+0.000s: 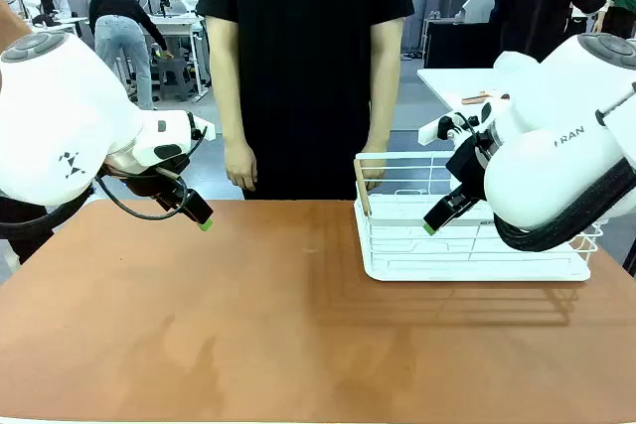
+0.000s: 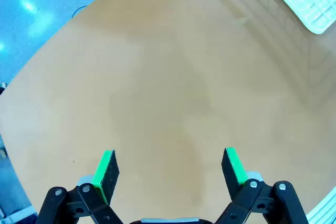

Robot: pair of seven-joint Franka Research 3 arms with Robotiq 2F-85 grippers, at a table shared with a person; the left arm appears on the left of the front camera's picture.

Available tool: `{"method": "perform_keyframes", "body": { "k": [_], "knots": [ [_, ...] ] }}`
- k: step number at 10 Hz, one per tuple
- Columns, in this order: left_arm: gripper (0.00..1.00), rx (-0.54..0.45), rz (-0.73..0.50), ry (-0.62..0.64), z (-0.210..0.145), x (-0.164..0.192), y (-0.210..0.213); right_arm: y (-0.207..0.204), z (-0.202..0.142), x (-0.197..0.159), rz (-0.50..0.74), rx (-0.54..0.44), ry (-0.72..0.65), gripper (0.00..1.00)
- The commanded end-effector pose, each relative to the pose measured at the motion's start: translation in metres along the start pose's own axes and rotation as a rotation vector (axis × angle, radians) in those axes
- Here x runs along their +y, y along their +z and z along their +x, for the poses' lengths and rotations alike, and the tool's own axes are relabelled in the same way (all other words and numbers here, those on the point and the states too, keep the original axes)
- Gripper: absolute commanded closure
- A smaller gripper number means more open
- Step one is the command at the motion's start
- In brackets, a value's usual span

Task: Clean the table.
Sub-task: Pick up the Lint Roller when the human hands it over.

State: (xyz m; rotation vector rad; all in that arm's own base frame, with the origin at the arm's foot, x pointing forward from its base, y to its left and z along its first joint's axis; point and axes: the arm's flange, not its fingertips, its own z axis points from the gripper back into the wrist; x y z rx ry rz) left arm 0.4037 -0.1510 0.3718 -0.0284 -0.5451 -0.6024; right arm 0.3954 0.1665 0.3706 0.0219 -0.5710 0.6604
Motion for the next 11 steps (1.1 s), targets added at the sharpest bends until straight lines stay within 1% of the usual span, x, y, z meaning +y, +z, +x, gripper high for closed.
{"method": "perform_keyframes", "body": {
  "k": [1,11],
  "knots": [
    [0.0,0.0,0.0,-0.001,0.0001,-0.0003,0.0,0.0001,0.0,0.0,0.0,0.0,0.0,0.0],
    [0.0,0.0,0.0,-0.001,0.0001,-0.0003,0.0,0.0001,0.0,0.0,0.0,0.0,0.0,0.0]
  ]
}}
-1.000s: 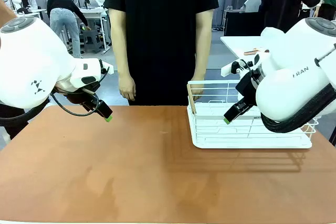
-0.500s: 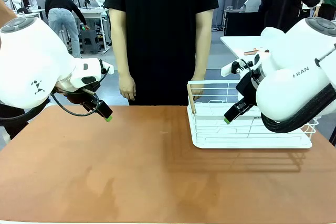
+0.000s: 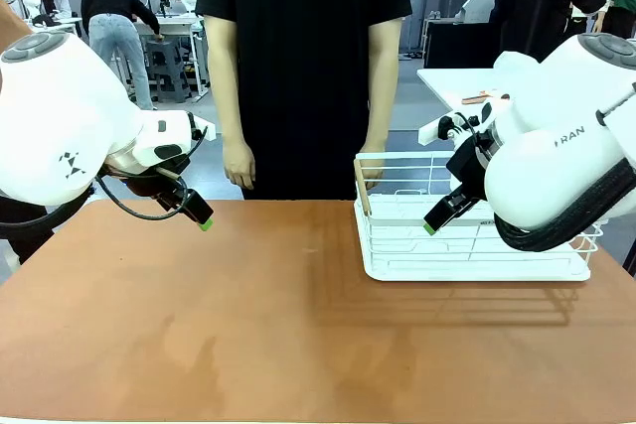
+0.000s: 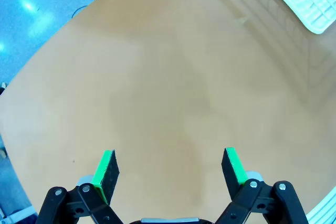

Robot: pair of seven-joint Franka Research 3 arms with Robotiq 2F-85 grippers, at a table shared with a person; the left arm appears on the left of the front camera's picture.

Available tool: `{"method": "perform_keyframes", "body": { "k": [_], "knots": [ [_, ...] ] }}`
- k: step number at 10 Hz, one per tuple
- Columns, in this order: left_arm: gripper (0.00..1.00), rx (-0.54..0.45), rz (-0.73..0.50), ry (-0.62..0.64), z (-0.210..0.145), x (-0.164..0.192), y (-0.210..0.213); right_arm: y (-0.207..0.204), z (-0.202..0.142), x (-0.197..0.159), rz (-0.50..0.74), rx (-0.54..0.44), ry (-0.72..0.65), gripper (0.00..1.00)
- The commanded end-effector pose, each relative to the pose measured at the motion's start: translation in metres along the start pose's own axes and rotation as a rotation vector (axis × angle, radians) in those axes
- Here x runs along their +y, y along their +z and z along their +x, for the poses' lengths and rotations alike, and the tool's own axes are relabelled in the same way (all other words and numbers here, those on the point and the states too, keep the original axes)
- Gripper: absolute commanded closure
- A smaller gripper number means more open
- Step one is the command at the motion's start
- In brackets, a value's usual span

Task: Clean the table.
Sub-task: Pick up the Lint Roller when the human hands it over.

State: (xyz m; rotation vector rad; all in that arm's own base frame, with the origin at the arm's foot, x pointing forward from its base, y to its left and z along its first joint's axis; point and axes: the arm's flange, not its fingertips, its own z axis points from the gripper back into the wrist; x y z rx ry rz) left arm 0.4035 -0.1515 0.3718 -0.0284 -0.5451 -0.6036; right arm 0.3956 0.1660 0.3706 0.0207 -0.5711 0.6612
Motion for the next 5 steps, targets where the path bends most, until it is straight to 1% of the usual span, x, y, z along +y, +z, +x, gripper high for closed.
{"method": "perform_keyframes", "body": {
  "k": [1,2,3,4,5],
  "knots": [
    [0.0,0.0,0.0,0.001,0.0,0.0,0.0,0.0,0.0,0.0,0.0,0.0,0.0,0.0],
    [0.0,0.0,0.0,0.0,0.0,0.0,0.0,0.021,0.007,-0.008,0.095,-0.029,-0.11,0.0],
    [0.0,0.011,-0.049,0.069,0.016,0.011,0.02,0.049,0.016,-0.025,0.248,-0.045,-0.188,0.0],
    [0.0,0.065,-0.194,0.181,0.027,0.033,0.036,0.073,0.022,-0.049,0.335,-0.052,-0.261,0.0],
    [0.0,0.106,-0.355,0.319,0.033,0.075,0.052,0.092,0.021,-0.077,0.395,-0.071,-0.361,0.0]
  ]
}}
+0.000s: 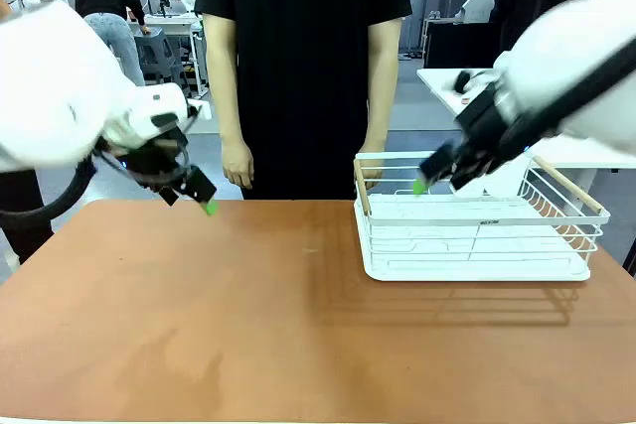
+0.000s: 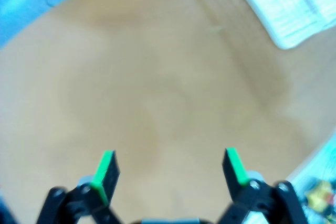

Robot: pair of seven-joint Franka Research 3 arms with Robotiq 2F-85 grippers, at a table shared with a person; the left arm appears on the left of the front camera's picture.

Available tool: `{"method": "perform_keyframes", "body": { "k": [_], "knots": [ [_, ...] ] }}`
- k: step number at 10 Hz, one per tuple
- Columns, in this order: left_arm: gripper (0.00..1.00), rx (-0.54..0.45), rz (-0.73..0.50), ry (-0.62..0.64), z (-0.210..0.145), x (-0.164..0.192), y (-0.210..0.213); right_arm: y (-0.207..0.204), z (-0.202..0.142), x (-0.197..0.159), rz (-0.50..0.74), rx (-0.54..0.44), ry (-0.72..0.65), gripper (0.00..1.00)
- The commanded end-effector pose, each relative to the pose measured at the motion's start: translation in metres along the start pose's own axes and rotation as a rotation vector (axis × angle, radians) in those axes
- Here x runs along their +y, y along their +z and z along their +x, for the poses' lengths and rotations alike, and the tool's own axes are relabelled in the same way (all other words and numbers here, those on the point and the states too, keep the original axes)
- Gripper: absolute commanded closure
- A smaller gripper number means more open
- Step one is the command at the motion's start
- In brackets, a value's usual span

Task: Clean the table.
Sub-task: Pick up the Lint Roller when the human hands it over.

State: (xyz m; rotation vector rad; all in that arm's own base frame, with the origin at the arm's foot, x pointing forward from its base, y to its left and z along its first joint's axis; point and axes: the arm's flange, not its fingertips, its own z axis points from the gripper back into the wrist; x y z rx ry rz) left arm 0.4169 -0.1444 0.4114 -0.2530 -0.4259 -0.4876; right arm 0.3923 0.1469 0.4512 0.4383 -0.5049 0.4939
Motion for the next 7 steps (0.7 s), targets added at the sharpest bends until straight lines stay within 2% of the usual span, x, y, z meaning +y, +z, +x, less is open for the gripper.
{"method": "perform_keyframes", "body": {
  "k": [1,2,3,4,5,6,7],
  "knots": [
    [0.0,0.105,-0.399,0.222,0.019,0.086,0.059,0.053,0.007,-0.058,0.228,-0.026,-0.19,0.0],
    [0.0,0.141,-0.598,0.276,0.015,0.122,0.081,0.069,0.0,-0.078,0.314,-0.051,-0.259,0.0],
    [0.0,0.124,-0.703,0.353,0.006,0.161,0.102,0.09,-0.012,-0.097,0.458,-0.071,-0.283,0.0],
    [0.0,0.108,-0.824,0.413,-0.009,0.202,0.124,0.114,-0.029,-0.116,0.549,-0.107,-0.301,0.0],
    [0.0,0.033,-0.902,0.487,-0.033,0.246,0.152,0.137,-0.055,-0.143,0.607,-0.138,-0.323,0.0],
    [0.0,-0.021,-0.974,0.52,-0.058,0.277,0.176,0.153,-0.081,-0.167,0.611,-0.147,-0.369,0.0],
    [0.0,-0.062,-0.957,0.571,-0.081,0.303,0.196,0.165,-0.11,-0.192,0.625,-0.203,-0.436,0.0]
  ]
}}
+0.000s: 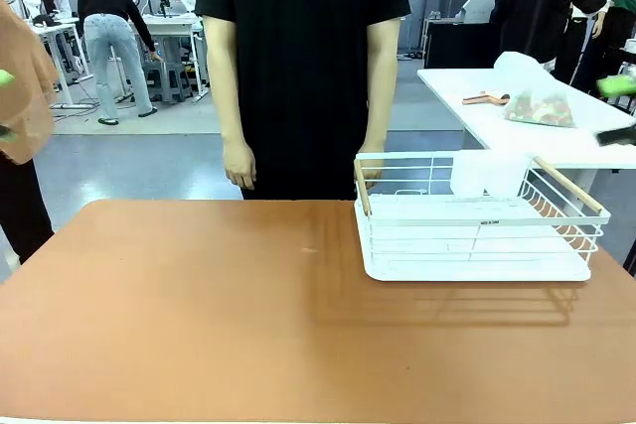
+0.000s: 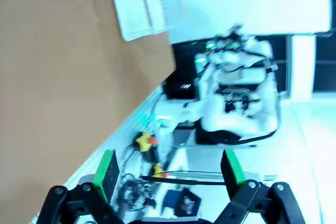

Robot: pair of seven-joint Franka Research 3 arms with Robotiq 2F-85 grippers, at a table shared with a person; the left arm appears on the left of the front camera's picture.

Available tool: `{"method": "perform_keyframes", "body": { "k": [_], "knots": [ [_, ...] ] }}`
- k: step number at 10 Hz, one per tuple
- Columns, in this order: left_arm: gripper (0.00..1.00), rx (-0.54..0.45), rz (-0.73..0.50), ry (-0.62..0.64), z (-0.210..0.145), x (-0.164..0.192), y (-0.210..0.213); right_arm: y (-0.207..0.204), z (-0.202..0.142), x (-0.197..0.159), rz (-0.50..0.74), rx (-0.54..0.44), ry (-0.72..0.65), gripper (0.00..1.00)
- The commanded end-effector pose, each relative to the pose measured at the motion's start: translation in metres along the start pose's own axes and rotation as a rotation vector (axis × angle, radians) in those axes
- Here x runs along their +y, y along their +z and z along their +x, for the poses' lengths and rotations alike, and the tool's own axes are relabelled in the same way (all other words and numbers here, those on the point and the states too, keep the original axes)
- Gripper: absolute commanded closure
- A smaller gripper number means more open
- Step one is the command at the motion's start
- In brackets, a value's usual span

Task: Clean the table.
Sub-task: Pick up the Lint Roller when the human hands it over.

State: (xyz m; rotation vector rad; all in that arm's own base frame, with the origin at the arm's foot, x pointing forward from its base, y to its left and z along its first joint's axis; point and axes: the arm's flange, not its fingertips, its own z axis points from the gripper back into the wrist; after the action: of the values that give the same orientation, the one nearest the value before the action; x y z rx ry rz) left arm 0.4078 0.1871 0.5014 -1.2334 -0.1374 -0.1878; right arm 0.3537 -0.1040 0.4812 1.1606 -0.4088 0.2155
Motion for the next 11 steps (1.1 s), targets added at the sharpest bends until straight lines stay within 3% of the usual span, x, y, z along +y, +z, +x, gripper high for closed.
{"method": "perform_keyframes", "body": {
  "k": [1,4,6,7,8,11],
  "knots": [
    [0.0,-0.103,-0.035,0.1,0.018,0.012,0.057,0.043,-0.019,-0.037,0.037,-0.104,-0.043,0.0],
    [0.0,-0.182,0.01,0.244,-0.008,0.036,0.116,0.09,-0.058,-0.056,0.044,-0.205,-0.001,0.0],
    [0.0,-0.193,0.015,0.234,-0.007,0.036,0.115,0.087,-0.056,-0.057,0.043,-0.218,0.007,0.0],
    [0.0,-0.195,0.047,0.296,0.0,0.033,0.107,0.1,-0.068,-0.062,0.036,-0.212,-0.038,0.0],
    [0.0,-0.207,0.019,0.244,-0.019,0.052,0.116,0.1,-0.068,-0.062,0.036,-0.212,-0.038,0.0],
    [0.0,-0.207,0.019,0.244,-0.019,0.052,0.116,0.1,-0.068,-0.062,0.036,-0.212,-0.038,0.0]
  ]
}}
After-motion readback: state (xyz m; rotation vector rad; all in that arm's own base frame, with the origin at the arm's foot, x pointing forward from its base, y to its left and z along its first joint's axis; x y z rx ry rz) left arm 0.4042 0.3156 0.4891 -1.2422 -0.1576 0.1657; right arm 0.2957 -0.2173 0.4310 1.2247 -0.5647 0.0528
